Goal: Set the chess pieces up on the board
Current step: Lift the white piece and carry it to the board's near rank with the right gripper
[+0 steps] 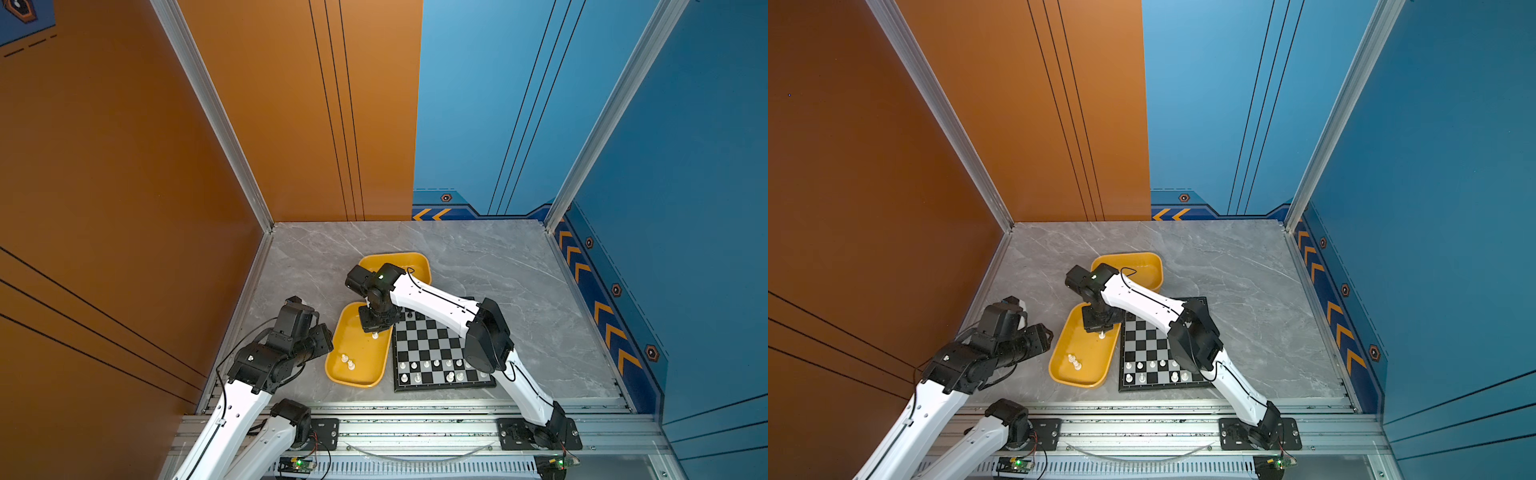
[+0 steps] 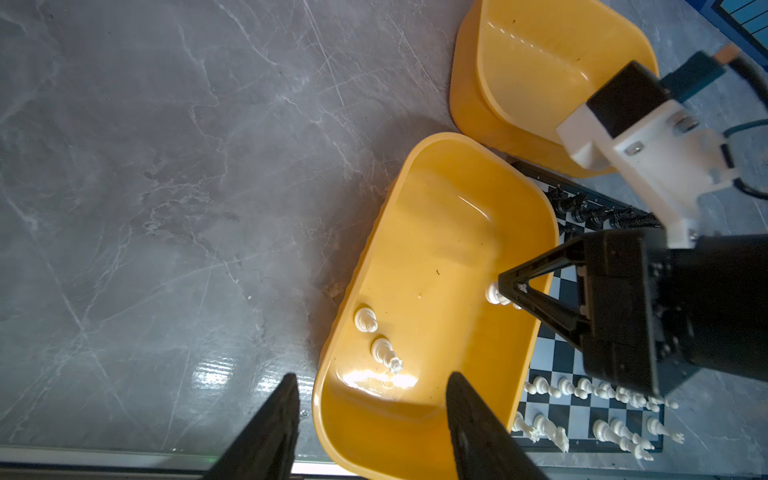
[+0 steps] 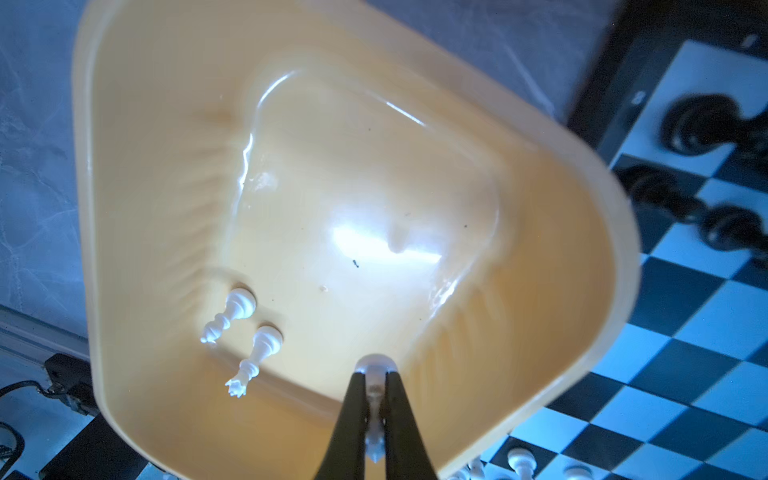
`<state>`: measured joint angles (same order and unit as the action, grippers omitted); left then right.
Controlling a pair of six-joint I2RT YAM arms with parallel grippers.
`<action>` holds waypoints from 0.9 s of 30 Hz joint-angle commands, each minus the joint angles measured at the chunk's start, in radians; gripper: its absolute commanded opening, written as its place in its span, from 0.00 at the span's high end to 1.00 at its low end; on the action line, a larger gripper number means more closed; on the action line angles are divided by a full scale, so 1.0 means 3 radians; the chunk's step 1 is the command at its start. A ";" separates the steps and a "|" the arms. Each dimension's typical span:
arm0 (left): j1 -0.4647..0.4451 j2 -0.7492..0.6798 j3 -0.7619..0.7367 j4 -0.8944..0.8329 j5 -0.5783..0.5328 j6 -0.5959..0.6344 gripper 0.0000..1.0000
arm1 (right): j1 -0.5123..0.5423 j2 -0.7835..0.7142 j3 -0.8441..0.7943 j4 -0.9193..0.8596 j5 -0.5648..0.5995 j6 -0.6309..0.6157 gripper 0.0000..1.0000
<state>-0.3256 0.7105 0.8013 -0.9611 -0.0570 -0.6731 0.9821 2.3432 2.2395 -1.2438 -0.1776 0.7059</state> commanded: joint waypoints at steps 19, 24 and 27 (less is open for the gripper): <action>0.0042 0.0530 0.0163 0.0480 0.0054 0.0045 0.42 | -0.0239 -0.0748 -0.0127 -0.0673 0.0441 -0.0267 1.00; -0.0016 0.0728 0.0232 0.0591 0.0095 0.0055 0.42 | -0.0298 -0.1191 -0.0633 -0.0654 0.0578 -0.0241 1.00; -0.0110 0.0860 0.0288 0.0639 0.0073 0.0060 0.42 | -0.0323 -0.1479 -0.0988 -0.0614 0.0642 -0.0199 1.00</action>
<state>-0.3378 0.9466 0.8467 -0.7990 -0.0475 -0.6701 0.8940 1.9701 2.0109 -1.3968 -0.0399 0.6434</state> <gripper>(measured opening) 0.577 0.090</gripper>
